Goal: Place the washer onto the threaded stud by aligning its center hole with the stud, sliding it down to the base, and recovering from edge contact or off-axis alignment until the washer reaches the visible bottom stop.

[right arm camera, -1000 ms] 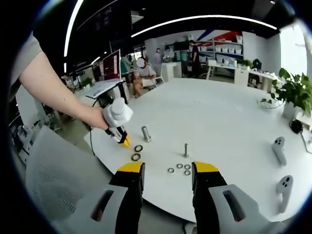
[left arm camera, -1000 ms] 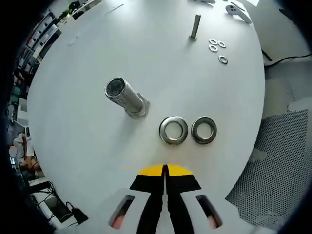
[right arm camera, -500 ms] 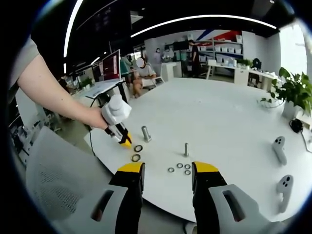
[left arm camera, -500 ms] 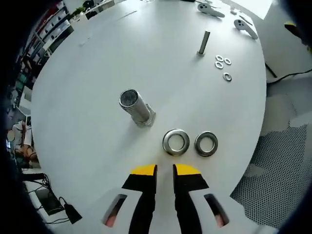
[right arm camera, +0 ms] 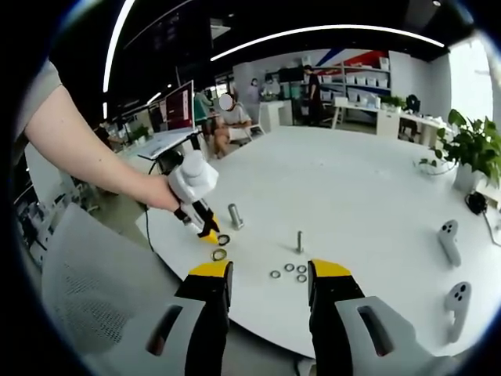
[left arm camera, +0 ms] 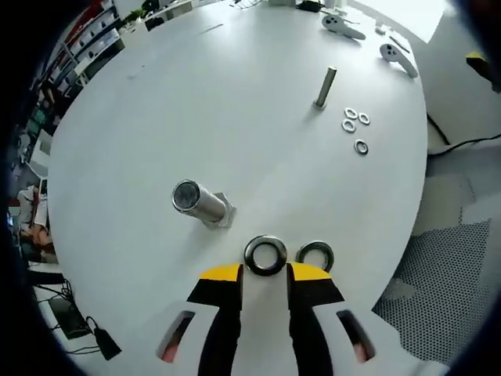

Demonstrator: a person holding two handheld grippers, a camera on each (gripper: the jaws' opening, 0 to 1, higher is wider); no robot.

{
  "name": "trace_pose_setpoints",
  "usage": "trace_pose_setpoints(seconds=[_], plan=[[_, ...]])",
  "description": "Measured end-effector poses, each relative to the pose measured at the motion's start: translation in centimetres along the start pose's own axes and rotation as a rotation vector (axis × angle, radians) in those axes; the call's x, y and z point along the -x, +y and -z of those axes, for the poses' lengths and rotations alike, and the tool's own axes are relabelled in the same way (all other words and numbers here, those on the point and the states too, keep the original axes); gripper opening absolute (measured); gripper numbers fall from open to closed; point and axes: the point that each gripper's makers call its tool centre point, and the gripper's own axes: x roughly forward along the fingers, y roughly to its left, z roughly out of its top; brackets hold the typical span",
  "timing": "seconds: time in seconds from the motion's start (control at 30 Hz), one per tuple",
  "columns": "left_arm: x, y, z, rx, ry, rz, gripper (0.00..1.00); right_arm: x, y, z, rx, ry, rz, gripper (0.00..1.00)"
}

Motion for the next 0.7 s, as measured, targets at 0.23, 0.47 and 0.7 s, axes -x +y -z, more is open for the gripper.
trace_pose_setpoints(seconds=[0.23,0.47,0.7], plan=[[-0.2,0.3,-0.3,0.002,0.012,-0.026,0.22,0.0,-0.1,0.0,-0.007,0.001,0.001,0.41],[-0.8,-0.2,-0.3,0.002,0.037,-0.022,0.24,0.0,-0.1,0.0,-0.007,-0.001,0.002,0.41],[-1.1,0.0,-0.6,-0.023,0.044,-0.034,0.21,0.0,-0.1,0.0,-0.01,-0.002,0.004,0.4]])
